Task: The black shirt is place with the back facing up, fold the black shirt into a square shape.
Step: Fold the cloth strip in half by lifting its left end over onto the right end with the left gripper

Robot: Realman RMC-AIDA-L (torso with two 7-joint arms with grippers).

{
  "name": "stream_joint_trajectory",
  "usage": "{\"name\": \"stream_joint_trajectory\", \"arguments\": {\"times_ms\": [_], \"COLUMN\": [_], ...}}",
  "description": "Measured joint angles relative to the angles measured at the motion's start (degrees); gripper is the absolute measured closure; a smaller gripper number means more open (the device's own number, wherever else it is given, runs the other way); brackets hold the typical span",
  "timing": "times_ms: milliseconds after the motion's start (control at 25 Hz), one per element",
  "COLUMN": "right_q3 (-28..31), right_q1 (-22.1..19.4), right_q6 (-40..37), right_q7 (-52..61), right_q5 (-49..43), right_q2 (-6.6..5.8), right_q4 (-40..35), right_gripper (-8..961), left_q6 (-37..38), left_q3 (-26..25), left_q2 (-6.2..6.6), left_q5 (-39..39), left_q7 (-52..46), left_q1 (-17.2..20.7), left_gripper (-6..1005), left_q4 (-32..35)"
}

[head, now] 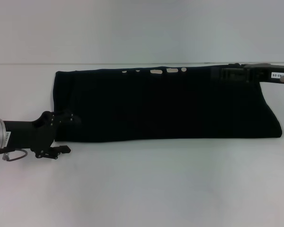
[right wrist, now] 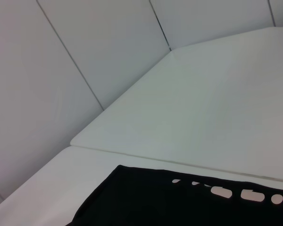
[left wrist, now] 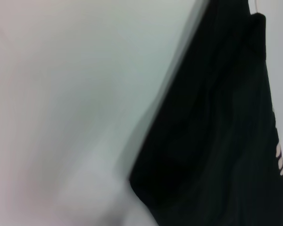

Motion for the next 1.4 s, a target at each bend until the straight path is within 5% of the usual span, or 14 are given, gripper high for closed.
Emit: {"name": "stream_joint_trajectory", "arguments": {"times_ms": [1400], "right_q3": [0.4], "right_q1": [0.3], "right_q6": [0.3], "right_q7": [0.2], "right_q5": [0.6], "right_q2": [0.07], "right_q4": [-0.1], "right_gripper": [27], "left_q6": [-8.1], "left_q3": [0.1], "left_q2": [0.09], "left_q5": [-0.2], "left_q7": [2.6], "left_q1": [-0.6], "left_gripper": [81], "left_q4": [-1.3]}}
